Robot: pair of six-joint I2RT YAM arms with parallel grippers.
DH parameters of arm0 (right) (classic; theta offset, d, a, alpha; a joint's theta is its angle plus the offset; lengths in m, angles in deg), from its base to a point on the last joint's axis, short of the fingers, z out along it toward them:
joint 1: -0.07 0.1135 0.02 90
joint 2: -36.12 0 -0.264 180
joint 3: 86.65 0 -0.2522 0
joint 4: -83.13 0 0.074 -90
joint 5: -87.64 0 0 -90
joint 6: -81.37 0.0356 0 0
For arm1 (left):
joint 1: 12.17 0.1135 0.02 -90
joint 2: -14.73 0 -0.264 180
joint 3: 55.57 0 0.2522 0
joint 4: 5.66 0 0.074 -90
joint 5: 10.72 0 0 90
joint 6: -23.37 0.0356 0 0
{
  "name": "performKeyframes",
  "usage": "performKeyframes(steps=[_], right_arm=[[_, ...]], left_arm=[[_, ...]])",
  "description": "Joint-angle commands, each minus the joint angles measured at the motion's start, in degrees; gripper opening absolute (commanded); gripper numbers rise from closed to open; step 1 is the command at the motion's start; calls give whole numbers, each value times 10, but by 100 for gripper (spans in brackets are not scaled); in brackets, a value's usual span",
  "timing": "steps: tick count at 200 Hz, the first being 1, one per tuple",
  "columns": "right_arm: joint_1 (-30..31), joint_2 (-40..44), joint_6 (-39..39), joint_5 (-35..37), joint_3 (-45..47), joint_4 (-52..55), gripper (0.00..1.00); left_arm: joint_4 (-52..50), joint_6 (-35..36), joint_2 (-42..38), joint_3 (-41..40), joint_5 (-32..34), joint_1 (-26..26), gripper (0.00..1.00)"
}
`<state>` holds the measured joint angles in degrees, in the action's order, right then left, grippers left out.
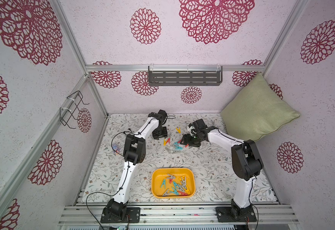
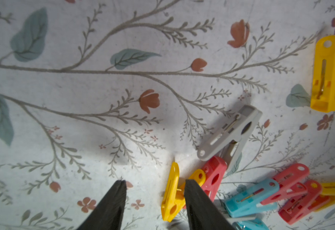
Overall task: Put the clothespins into the storage box
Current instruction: Pick up the clothespin from the center of the board.
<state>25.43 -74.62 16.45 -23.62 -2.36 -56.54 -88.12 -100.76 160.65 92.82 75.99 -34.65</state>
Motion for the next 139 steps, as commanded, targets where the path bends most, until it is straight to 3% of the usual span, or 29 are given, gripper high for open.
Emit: performKeyframes(steps=[1, 43, 86, 139], right_arm=[[-6, 36, -4, -5, -2, -1, 74], [-12, 37, -7, -7, -6, 2, 73], [-15, 41, -9, -9, -2, 3, 72], [-18, 54, -10, -7, 16, -1, 71]], left_arm=[[-4, 0, 9, 30, 2, -9, 54], [-47, 11, 53, 75, 23, -18, 49], [-55, 17, 61, 57, 40, -24, 39], [-51, 19, 52, 39, 38, -28, 14]])
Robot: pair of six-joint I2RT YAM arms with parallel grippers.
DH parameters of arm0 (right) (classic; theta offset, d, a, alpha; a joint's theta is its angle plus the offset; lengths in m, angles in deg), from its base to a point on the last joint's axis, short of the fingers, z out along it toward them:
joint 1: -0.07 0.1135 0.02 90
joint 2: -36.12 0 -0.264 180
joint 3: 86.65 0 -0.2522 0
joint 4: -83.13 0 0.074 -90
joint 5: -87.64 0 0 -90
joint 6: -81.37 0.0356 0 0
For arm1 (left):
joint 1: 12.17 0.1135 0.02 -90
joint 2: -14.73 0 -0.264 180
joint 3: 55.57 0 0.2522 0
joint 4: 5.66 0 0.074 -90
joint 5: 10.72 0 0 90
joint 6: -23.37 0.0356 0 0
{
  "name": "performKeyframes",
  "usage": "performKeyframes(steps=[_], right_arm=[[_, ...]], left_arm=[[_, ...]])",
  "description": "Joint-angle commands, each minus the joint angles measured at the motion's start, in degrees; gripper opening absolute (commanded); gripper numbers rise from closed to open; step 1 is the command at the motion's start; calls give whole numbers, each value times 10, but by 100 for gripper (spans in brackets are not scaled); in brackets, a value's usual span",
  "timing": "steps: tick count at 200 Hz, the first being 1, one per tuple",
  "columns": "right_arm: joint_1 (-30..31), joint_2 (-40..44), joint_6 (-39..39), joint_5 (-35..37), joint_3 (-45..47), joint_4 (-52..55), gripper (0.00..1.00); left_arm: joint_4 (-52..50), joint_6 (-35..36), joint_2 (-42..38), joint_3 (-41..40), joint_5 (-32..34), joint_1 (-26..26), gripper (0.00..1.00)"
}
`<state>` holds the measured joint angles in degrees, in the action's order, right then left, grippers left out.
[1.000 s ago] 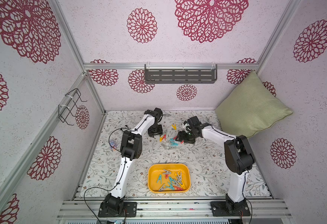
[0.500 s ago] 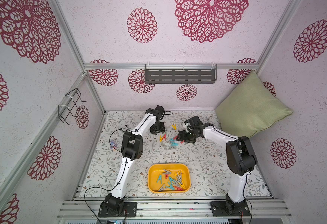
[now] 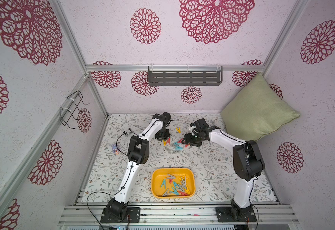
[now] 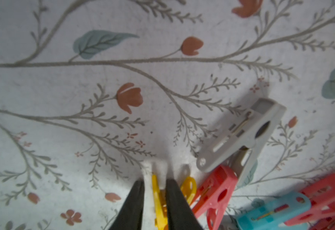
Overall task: Put the clothespins into the storage box
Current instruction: Pick up the clothespin from the center of the board.
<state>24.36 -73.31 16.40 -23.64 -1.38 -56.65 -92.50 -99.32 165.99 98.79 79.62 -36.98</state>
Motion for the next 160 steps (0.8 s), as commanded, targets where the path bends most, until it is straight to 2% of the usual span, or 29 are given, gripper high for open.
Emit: performKeyframes(steps=[1, 21, 45, 83, 117, 160], right_arm=[[-7, 42, -10, -7, 7, 0, 71], [-7, 47, -10, -7, 12, -2, 71], [-8, 55, -15, -8, 15, -2, 71], [-5, 73, -24, -10, 20, -1, 70], [4, 89, -27, -6, 34, -2, 70], [22, 105, -35, 10, 57, 0, 68]], left_arm=[[-7, 5, -2, -22, 2, -5, 14], [1, 4, -23, -44, 4, -4, 6], [1, 4, -57, -57, 10, -1, 1], [-3, 7, -138, -88, 18, 0, 0], [9, -1, -246, -183, 7, -8, 3], [40, -33, -404, -352, -1, -53, 5]])
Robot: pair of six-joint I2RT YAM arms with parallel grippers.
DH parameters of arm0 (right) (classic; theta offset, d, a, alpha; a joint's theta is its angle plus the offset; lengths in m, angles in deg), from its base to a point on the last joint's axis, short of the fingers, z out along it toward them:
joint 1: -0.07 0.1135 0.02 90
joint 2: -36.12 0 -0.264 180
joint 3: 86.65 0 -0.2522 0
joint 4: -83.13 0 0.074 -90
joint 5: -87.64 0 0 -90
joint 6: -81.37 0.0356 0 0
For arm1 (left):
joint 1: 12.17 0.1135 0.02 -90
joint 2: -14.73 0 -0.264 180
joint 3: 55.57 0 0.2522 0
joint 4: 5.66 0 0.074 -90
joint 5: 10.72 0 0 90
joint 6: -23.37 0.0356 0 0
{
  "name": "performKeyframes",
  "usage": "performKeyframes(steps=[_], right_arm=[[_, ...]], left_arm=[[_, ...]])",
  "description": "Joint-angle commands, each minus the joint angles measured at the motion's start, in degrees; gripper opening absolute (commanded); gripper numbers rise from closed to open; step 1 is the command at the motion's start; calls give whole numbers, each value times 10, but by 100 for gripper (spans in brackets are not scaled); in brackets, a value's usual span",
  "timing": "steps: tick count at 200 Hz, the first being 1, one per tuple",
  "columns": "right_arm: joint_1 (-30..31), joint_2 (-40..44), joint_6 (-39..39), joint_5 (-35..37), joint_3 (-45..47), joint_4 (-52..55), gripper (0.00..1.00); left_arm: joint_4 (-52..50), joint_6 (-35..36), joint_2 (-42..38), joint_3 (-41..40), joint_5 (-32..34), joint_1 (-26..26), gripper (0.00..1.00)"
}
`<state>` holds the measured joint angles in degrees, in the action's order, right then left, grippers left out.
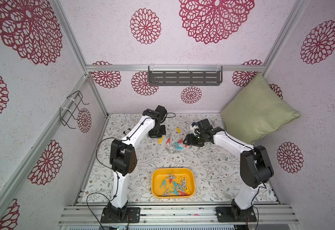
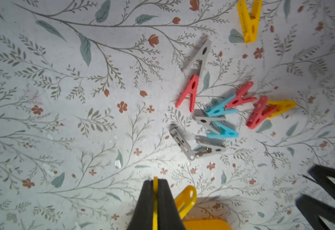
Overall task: Put the clothespins into the storage box
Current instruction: Pick up the clothespin from the center of the board, then place the clothespin in the storage box.
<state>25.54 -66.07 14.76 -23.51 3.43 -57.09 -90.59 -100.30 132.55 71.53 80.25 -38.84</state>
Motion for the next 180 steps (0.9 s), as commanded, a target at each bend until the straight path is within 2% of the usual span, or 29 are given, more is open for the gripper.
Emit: performKeyframes(steps=[1, 58, 94, 110, 134, 180], right_arm=[[11, 33, -19, 9, 10, 5, 68], [13, 51, -9, 54, 35, 9, 63], [12, 49, 3, 93, 38, 16, 60], [11, 47, 3, 97, 35, 15, 60], [12, 39, -4, 76, 24, 16, 60], [33, 9, -38, 24, -10, 22, 58]], left_arm=[[23, -25, -74, -84, -8, -36, 5], [83, -123, -228, -311, -1, -148, 9], [137, -182, -275, -421, -6, -200, 16], [148, -193, -276, -441, -6, -218, 23], [155, -199, -272, -444, 2, -230, 42], [141, -184, -275, -406, 26, -216, 49]])
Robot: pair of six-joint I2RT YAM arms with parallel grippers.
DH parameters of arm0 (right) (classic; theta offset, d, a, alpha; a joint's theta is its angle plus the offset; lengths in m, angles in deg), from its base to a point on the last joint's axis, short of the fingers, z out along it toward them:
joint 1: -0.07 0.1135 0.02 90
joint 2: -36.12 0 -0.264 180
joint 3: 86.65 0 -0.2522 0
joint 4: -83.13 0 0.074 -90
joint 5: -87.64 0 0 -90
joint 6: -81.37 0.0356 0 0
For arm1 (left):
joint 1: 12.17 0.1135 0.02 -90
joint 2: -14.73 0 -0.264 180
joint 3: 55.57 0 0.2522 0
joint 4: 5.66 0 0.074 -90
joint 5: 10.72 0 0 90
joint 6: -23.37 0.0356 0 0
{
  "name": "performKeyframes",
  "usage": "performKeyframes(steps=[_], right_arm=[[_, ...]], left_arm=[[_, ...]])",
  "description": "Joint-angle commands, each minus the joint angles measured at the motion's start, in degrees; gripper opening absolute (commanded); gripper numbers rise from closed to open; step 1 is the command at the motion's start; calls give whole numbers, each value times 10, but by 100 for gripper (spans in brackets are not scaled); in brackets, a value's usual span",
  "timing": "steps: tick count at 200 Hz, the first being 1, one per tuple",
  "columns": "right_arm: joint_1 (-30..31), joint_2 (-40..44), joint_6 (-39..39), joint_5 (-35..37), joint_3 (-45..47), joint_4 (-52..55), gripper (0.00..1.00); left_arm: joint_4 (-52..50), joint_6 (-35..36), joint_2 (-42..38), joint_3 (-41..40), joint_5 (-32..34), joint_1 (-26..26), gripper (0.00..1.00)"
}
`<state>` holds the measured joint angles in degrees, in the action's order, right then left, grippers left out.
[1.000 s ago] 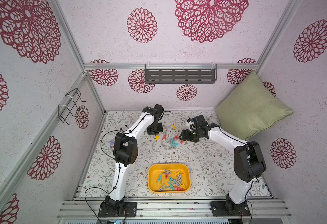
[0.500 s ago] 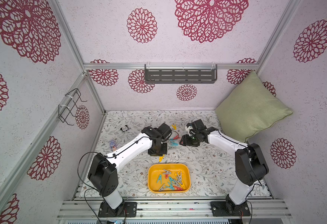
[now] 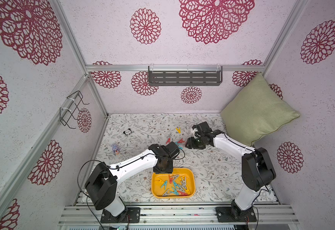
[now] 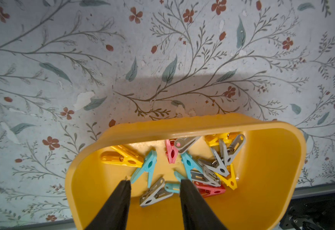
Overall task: Put the clothespins into the storage box
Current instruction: Place the clothespin in the storage box, then pick up the clothespin from the center of the board.
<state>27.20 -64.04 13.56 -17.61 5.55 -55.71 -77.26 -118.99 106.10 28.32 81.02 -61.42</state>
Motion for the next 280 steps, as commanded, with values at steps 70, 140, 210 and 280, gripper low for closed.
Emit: performKeyframes(steps=[70, 140, 210, 280], right_arm=[[94, -137, -80, -62, -176, 66, 55], [123, -284, -117, 28, -364, 150, 58], [139, -392, -152, 41, -503, 225, 51], [152, -409, -160, 54, -507, 238, 34]], left_arm=[[41, 20, -43, 24, -57, 129, 52], [59, 36, -53, 0, -111, 211, 53], [71, 52, -60, -40, -144, 270, 53], [77, 60, -75, -65, -158, 298, 53]])
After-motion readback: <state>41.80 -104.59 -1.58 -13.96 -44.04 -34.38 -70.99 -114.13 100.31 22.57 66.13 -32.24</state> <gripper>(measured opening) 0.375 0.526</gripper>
